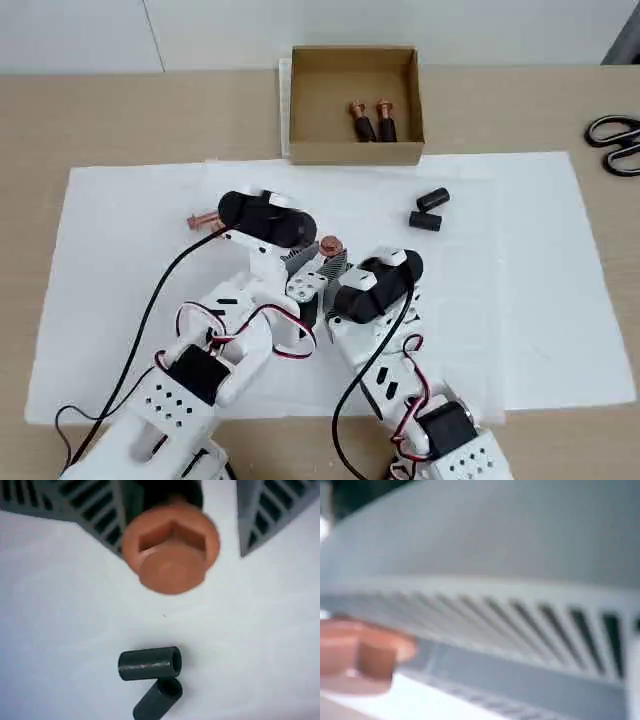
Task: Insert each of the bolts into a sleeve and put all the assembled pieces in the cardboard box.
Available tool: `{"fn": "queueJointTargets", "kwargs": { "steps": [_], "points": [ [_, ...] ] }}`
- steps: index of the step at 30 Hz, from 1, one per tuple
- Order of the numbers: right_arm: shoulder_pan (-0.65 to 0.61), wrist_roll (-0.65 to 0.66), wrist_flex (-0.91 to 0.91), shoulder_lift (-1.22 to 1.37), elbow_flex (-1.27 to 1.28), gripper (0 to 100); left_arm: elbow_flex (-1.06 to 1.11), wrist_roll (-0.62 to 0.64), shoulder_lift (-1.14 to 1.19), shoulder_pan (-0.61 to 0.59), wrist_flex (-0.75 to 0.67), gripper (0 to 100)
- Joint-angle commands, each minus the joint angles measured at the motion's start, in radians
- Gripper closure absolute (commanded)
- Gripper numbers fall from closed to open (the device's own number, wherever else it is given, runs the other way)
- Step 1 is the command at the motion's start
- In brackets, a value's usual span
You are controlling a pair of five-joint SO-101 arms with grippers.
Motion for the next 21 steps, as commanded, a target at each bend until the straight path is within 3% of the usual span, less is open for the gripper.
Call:
{"fn": "queueJointTargets", "kwargs": {
  "steps": [1,5,21],
  "points": [
    [0.001,-0.003,0.008,-0.021,0.008,99.4,-0.077,-0.012,-0.011,-0.078,0.002,87],
    [0.001,-0.003,0.016,-0.021,0.008,99.4,-0.116,-0.012,-0.011,-0.101,0.009,87],
    [0.001,-0.003,0.016,-0.021,0.008,99.4,-0.134,-0.011,-0.003,0.002,0.081,87]
  ]
}}
